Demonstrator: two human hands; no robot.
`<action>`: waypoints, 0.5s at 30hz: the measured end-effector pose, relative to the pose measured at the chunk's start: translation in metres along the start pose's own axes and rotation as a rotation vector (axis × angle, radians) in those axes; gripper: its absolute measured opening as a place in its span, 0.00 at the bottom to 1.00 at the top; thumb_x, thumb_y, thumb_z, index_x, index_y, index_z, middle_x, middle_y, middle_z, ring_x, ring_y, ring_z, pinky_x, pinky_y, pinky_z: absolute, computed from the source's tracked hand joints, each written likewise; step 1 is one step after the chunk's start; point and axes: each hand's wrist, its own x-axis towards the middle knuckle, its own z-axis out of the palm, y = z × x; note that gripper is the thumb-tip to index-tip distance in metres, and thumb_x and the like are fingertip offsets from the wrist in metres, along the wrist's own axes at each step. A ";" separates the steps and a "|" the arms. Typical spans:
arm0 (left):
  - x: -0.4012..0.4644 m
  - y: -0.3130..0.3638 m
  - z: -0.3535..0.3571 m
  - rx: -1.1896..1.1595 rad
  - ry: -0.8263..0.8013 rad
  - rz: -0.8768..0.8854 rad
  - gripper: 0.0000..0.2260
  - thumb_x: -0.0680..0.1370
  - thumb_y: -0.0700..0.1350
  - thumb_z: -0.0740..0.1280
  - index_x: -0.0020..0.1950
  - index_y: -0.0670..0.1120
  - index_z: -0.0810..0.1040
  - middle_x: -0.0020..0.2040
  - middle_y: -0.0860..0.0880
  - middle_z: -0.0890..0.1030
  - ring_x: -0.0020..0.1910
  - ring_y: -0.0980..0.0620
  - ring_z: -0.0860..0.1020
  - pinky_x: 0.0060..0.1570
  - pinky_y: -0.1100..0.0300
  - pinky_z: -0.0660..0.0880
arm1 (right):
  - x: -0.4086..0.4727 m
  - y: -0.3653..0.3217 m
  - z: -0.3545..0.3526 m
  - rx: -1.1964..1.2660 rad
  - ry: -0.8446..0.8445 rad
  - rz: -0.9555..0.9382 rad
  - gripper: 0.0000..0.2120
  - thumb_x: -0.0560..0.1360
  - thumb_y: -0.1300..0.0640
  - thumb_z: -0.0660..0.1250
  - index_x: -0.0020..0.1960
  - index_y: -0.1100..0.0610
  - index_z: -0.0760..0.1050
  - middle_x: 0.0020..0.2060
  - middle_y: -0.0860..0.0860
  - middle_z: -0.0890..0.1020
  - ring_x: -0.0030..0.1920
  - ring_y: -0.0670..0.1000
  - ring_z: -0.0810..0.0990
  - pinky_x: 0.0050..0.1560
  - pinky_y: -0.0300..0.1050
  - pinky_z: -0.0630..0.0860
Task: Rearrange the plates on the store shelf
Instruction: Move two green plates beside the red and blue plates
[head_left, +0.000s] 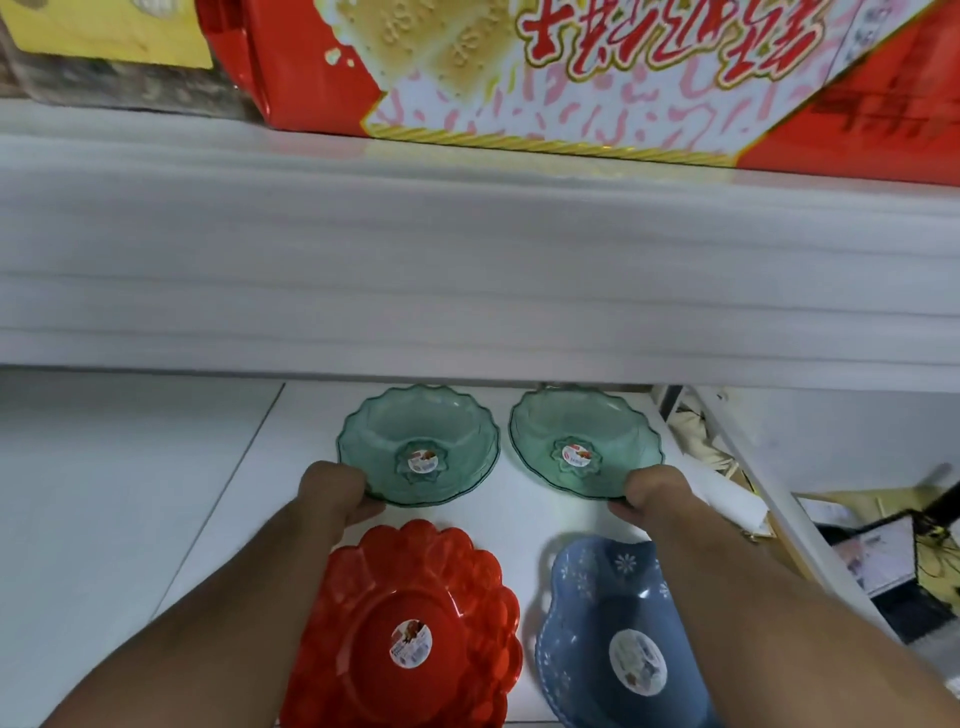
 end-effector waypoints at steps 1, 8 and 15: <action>-0.006 0.002 -0.002 -0.011 -0.015 -0.004 0.08 0.69 0.26 0.69 0.47 0.29 0.79 0.45 0.33 0.83 0.44 0.38 0.83 0.52 0.40 0.80 | 0.002 -0.001 0.000 0.021 0.021 0.030 0.19 0.79 0.70 0.62 0.69 0.66 0.69 0.53 0.62 0.78 0.47 0.57 0.80 0.29 0.44 0.82; -0.031 0.013 -0.024 -0.121 0.004 0.029 0.05 0.74 0.29 0.67 0.42 0.36 0.78 0.44 0.36 0.82 0.39 0.42 0.82 0.39 0.50 0.83 | -0.026 -0.018 0.000 0.128 0.066 0.108 0.09 0.75 0.72 0.64 0.55 0.65 0.74 0.47 0.61 0.79 0.39 0.62 0.82 0.22 0.47 0.79; -0.069 0.006 -0.074 -0.315 -0.011 0.049 0.05 0.78 0.30 0.62 0.48 0.37 0.76 0.44 0.39 0.79 0.40 0.43 0.79 0.33 0.51 0.81 | -0.085 -0.010 0.004 0.259 0.067 0.067 0.09 0.75 0.71 0.64 0.55 0.65 0.74 0.47 0.61 0.80 0.37 0.60 0.82 0.19 0.42 0.78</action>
